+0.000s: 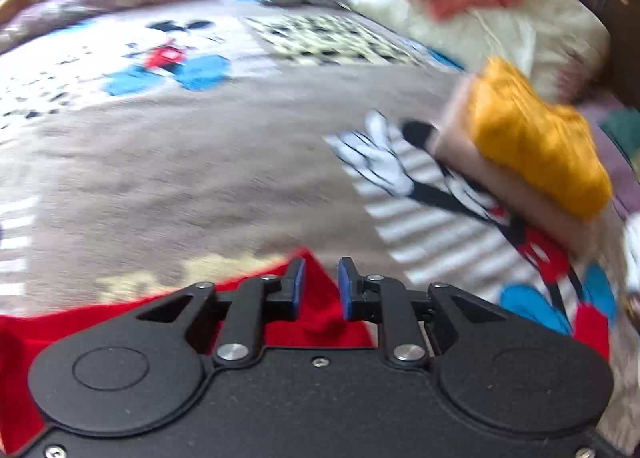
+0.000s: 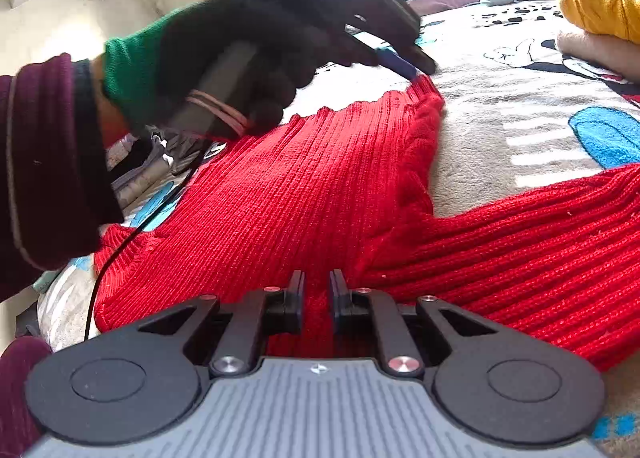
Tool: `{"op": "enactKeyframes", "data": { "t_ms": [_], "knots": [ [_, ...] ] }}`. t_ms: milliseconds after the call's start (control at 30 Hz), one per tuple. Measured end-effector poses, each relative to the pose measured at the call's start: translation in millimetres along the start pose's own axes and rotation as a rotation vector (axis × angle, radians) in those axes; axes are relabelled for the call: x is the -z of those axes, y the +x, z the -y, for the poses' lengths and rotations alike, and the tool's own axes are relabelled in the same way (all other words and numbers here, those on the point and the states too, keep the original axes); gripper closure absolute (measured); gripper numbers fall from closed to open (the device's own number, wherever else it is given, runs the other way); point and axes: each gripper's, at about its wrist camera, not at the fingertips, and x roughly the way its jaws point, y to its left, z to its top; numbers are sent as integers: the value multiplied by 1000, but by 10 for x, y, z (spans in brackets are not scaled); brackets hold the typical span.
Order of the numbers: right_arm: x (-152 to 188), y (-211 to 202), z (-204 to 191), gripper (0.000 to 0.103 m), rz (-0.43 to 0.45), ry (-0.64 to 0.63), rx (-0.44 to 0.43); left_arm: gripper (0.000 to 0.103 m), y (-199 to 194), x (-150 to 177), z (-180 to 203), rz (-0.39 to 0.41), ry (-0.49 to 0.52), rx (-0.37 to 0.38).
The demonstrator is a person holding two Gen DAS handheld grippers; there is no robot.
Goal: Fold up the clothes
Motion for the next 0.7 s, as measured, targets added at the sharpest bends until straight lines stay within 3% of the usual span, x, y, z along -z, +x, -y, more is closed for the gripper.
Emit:
{"op": "enactKeyframes", "data": {
  "t_ms": [133,200,333,500,600,700],
  "knots": [
    [-5,-25,-57,88,7,-29,12,86,58,4,77,5,25,-72],
    [6,-16,-67,86,2,-39,11,86,268,37,136,-39,31,-80],
    [-7,6,-21,86,-11,-24,-7,86,476,30,244,-59,119,-149],
    [-22,0,-30,86,-13,-29,-5,85,-167,4,-159,66,-2,-49],
    [-23,-59,-130,80,7,-79,6,85,-650,203,-555,122,-47,-79],
    [3,-79,-320,79,27,-143,-54,85,-1051,481,-963,145,-104,-142]
  ]
}}
